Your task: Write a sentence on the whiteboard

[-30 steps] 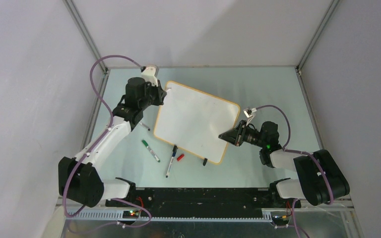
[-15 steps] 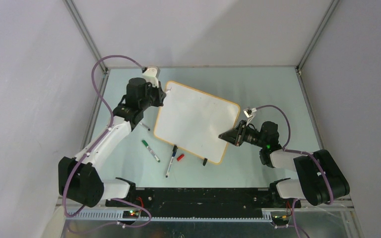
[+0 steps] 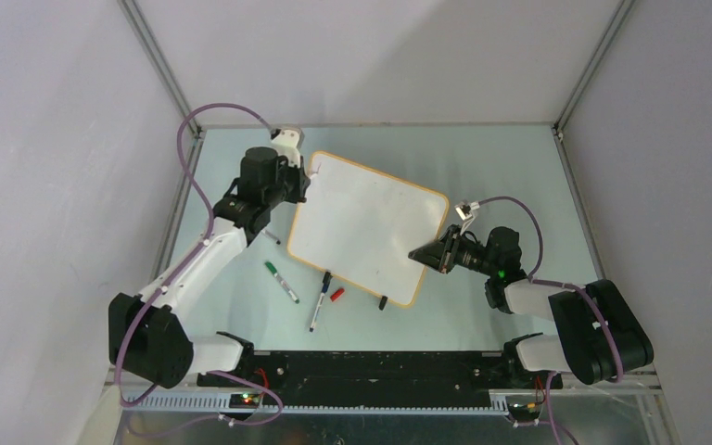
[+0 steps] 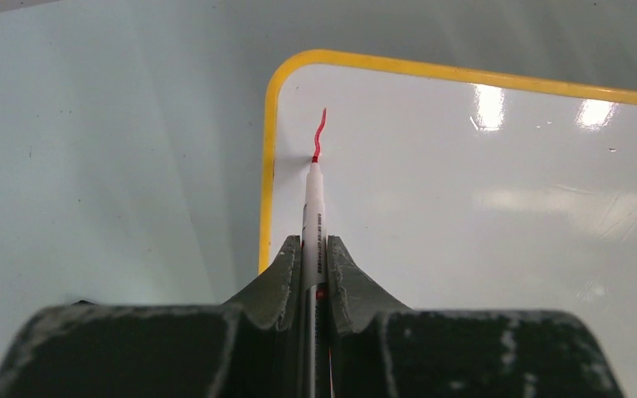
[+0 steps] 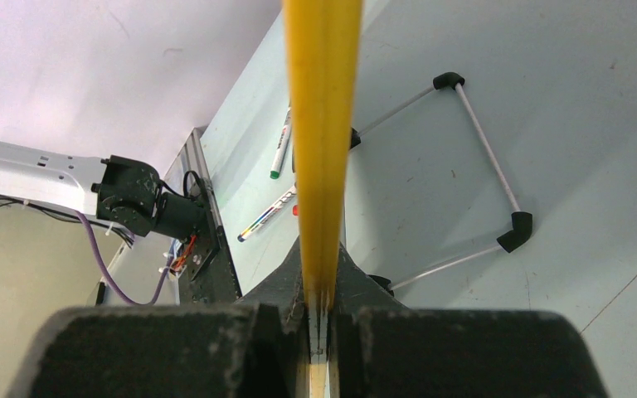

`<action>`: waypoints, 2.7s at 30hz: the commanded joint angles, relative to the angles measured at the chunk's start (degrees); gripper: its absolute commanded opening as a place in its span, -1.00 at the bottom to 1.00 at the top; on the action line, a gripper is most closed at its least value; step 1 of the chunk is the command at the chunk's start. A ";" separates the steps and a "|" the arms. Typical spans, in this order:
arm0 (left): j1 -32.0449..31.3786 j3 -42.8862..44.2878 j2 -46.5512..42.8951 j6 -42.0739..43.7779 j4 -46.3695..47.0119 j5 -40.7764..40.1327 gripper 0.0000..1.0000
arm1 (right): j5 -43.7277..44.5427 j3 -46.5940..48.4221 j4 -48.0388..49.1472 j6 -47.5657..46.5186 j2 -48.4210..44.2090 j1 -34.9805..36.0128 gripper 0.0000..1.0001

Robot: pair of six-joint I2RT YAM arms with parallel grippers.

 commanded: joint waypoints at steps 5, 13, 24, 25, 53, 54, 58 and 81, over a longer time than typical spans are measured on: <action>-1.01 1.77 -1.46 2.14 -3.34 -1.29 -1.00 | 0.67 0.16 3.33 -3.52 -0.95 -0.14 -1.00; -2.20 1.79 -2.00 3.09 -4.54 -3.25 -1.00 | 0.64 0.16 3.22 -3.49 -0.99 -0.19 -1.00; -2.38 1.82 -2.26 2.79 -3.83 0.34 -1.00 | 0.65 0.20 3.23 -3.58 -0.96 -0.18 -1.00; -2.44 1.85 -2.34 2.83 -3.77 0.66 -1.00 | 0.68 0.17 3.23 -3.60 -0.97 -0.20 -1.00; -3.14 0.26 -7.37 0.44 -0.66 0.64 -1.00 | 0.69 0.21 3.22 -3.58 -0.96 -0.08 -1.00; -3.13 -0.43 -8.21 0.33 -0.21 0.59 -1.00 | 0.70 0.17 3.22 -3.58 -0.92 -0.07 -1.00; -3.21 -1.31 -8.60 0.15 1.87 1.27 -1.00 | 0.71 0.17 3.32 -3.58 -0.75 -0.07 -1.00; -3.19 0.20 -4.39 0.33 1.62 4.60 -1.00 | 0.71 0.26 3.49 -3.53 -0.54 0.02 -1.00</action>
